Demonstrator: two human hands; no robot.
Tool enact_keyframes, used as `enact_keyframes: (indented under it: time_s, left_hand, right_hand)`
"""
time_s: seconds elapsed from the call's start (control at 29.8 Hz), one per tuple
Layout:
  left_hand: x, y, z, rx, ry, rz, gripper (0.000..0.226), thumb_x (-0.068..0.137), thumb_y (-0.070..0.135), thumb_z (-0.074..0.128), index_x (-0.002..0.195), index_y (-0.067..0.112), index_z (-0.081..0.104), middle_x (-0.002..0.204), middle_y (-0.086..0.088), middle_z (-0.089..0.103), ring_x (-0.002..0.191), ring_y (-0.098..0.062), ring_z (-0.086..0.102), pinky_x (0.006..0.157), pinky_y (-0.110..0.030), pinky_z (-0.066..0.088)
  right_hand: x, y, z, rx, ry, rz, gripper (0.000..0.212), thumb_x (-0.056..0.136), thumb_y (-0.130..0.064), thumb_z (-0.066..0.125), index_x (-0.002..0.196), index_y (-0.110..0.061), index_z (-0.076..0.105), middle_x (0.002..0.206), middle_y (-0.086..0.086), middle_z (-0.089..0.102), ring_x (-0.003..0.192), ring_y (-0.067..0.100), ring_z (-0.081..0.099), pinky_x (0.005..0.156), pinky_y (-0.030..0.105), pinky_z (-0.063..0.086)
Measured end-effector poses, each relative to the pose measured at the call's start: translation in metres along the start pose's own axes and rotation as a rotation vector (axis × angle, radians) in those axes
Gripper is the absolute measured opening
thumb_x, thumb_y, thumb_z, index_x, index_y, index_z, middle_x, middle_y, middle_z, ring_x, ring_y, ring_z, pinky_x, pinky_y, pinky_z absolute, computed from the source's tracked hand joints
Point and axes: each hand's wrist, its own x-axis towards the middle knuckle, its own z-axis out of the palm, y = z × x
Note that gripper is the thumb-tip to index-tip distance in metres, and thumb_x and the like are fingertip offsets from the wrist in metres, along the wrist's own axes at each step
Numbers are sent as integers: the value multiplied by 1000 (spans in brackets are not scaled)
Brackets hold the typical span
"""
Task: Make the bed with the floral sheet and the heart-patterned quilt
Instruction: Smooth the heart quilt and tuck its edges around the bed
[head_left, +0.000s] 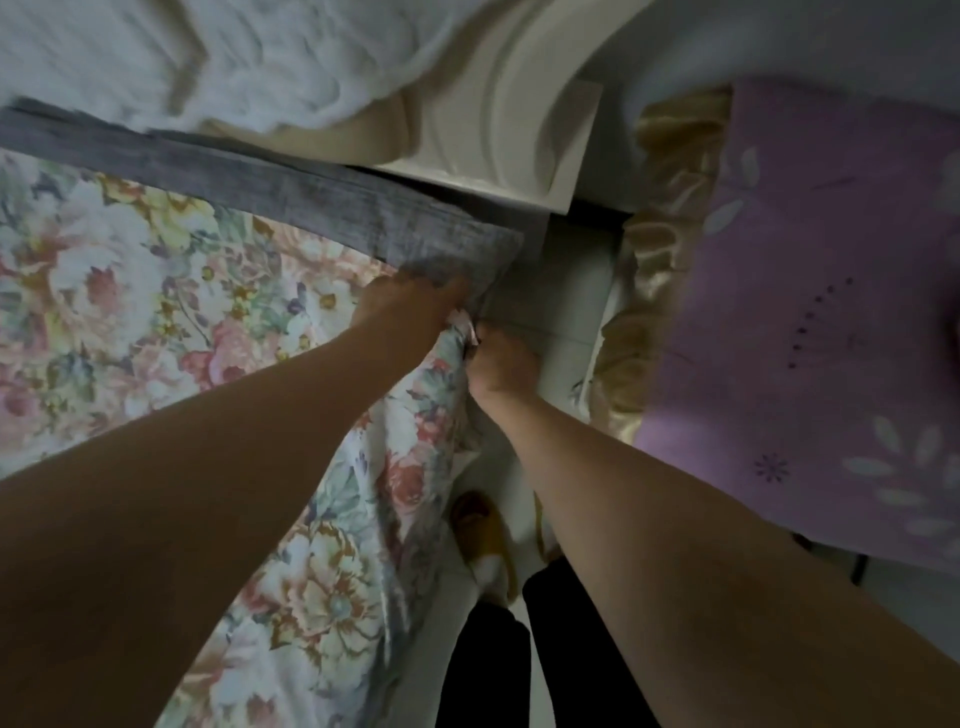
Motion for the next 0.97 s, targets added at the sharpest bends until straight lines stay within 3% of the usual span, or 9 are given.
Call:
enact_keyframes:
  time_s: [0.13, 0.3, 0.4, 0.54, 0.64, 0.7, 0.8, 0.91, 0.97]
  left_hand:
    - [5, 15, -9, -28, 18, -31, 33, 100, 19, 47, 132, 26, 47, 115, -12, 62, 106, -33, 60, 69, -38, 41]
    - [17, 28, -41, -256, 234, -63, 21, 102, 18, 42, 121, 17, 52, 98, -14, 63, 85, -37, 60, 71, -43, 48]
    - [35, 26, -39, -324, 263, -64, 16, 100, 15, 44, 111, 10, 54, 95, -17, 63, 86, -38, 59, 75, -46, 50]
    - [50, 29, -9, -420, 235, -48, 21, 99, 13, 46, 120, 11, 52, 101, -18, 64, 92, -39, 61, 79, -46, 50]
    - [48, 30, -1, -517, 218, 34, 40, 100, 18, 46, 140, 23, 42, 120, -15, 61, 104, -37, 60, 90, -44, 48]
    - [37, 25, 3, -481, 295, 139, 43, 98, 14, 49, 140, 22, 48, 134, -10, 55, 115, -34, 55, 98, -40, 44]
    - [19, 13, 12, -342, 542, 38, 43, 92, 10, 50, 135, 11, 54, 133, -18, 54, 115, -41, 50, 99, -44, 43]
    - [9, 2, 19, -355, 333, -235, 67, 91, -2, 48, 152, 4, 22, 156, -23, 22, 143, -43, 20, 119, -45, 22]
    - [9, -6, 32, -282, 179, -194, 69, 93, 1, 41, 155, 0, 8, 161, -22, 8, 149, -40, 0, 123, -46, 6]
  right_hand:
    - [1, 16, -17, -59, 209, 11, 24, 99, -19, 43, 116, -20, 60, 111, 6, 68, 107, 27, 61, 76, 29, 32]
    - [13, 11, -64, 60, 517, 0, 20, 95, -23, 49, 113, -18, 58, 105, 9, 69, 109, 32, 59, 90, 39, 44]
    - [34, 7, -74, 114, 483, 81, 21, 101, -25, 46, 116, -20, 58, 113, 6, 67, 111, 28, 60, 88, 37, 46]
    - [52, 19, -62, 116, 246, 113, 28, 101, -22, 49, 127, -14, 53, 125, 8, 62, 116, 27, 59, 84, 30, 45]
    - [52, 21, -53, 201, 218, 20, 38, 100, -29, 49, 132, -11, 44, 121, 12, 64, 112, 32, 61, 84, 35, 46]
    - [39, 17, -43, 99, 371, -83, 29, 100, -23, 43, 125, -11, 50, 108, 12, 69, 100, 33, 65, 78, 36, 48]
    - [26, 6, -22, -87, 627, -515, 30, 90, -17, 43, 107, -8, 66, 97, 10, 70, 89, 30, 68, 79, 37, 53]
    - [23, -11, -22, -277, 280, -724, 55, 93, -17, 55, 146, -16, 43, 150, 8, 43, 139, 28, 39, 112, 45, 34]
    - [26, -11, -26, -474, 112, -698, 68, 98, -24, 46, 158, -20, 13, 165, 1, 9, 152, 22, 6, 122, 44, 9]
